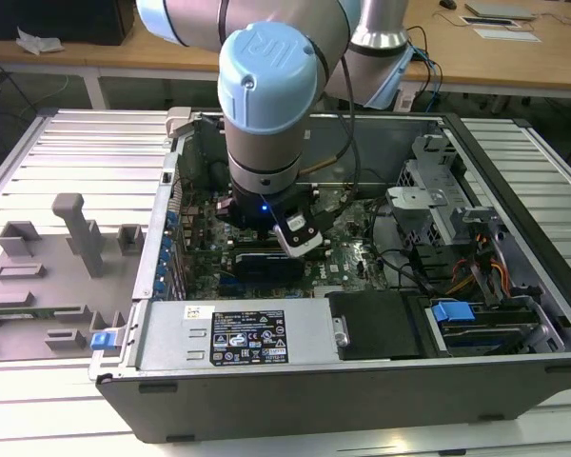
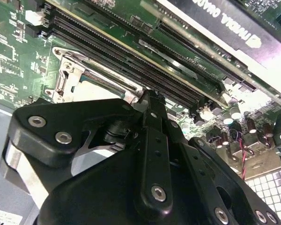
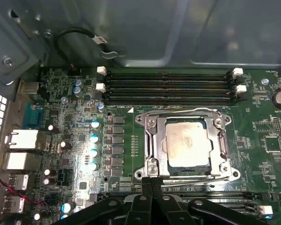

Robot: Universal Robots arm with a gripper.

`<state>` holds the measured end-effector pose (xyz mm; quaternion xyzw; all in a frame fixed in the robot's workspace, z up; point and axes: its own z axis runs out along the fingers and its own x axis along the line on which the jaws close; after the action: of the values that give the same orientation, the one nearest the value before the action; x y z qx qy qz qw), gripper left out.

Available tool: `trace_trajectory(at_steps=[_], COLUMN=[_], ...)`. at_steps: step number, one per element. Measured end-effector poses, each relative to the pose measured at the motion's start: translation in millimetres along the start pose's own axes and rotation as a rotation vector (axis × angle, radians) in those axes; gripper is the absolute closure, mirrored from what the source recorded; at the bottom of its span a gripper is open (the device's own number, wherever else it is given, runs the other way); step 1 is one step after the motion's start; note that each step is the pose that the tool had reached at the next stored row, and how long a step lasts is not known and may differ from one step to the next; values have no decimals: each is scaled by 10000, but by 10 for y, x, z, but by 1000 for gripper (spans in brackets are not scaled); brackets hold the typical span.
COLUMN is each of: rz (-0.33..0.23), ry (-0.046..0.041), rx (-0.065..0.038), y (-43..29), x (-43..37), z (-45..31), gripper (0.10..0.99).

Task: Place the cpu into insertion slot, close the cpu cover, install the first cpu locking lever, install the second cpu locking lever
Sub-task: 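Install the second cpu locking lever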

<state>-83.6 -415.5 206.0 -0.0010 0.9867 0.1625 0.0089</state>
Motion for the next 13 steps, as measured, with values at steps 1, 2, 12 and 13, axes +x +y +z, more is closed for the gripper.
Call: trace_trajectory(at_steps=[1, 2, 12, 13], rz=[-8, -19, -36, -37], ry=[4, 7, 12, 12], rx=[-38, -92, -235, -235], y=[-7, -12, -5, -2], x=[4, 9, 82, 85], z=[20, 37, 77, 80], gripper=[980, 980, 980, 980])
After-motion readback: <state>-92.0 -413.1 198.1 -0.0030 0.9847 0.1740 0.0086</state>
